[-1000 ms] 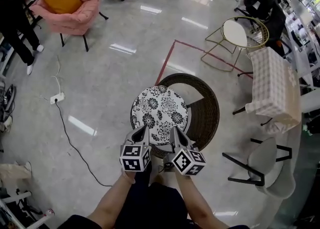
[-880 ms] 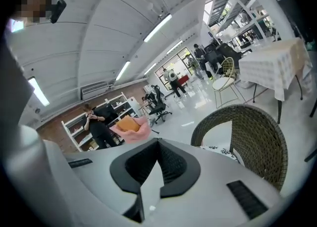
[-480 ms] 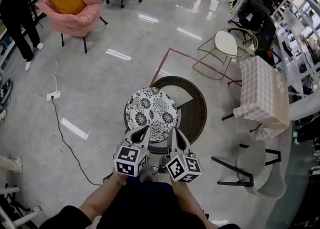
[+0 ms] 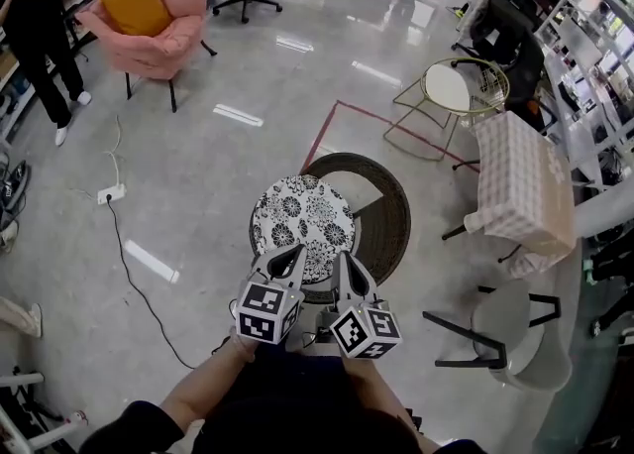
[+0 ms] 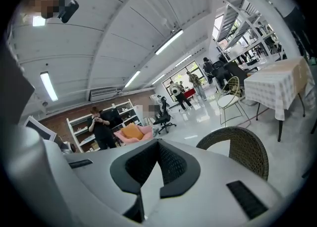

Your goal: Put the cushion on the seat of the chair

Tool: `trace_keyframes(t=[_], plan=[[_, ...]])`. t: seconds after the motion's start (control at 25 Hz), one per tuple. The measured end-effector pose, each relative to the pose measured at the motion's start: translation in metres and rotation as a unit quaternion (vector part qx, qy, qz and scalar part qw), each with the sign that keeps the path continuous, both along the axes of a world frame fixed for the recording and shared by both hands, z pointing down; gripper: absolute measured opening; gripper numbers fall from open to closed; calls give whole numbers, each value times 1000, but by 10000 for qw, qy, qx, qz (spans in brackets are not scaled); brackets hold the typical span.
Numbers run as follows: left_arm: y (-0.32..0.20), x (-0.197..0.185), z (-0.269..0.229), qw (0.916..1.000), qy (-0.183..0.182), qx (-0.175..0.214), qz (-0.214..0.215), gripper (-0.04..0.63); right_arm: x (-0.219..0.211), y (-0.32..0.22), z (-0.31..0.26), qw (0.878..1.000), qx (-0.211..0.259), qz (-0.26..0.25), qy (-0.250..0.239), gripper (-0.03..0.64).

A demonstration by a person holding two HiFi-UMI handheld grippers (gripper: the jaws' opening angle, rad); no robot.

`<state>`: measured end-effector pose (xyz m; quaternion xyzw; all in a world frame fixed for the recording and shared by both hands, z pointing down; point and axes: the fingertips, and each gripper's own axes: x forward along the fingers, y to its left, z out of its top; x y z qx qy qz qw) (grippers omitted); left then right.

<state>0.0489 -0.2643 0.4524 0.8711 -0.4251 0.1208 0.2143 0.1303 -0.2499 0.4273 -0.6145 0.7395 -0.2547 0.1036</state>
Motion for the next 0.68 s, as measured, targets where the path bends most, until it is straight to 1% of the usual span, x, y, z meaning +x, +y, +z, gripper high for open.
trace_keyframes(t=[0.12, 0.28, 0.68], plan=[[0, 2, 0, 10000, 10, -15, -1, 23, -2, -2, -2, 10000, 43, -15, -68, -9], [1, 4, 1, 10000, -10, -54, 22, 23, -2, -2, -8, 9999, 142, -5, -28, -9], [3, 1, 10, 9998, -5, -173, 6, 23, 0, 0, -2, 10000, 86, 8, 1, -9]])
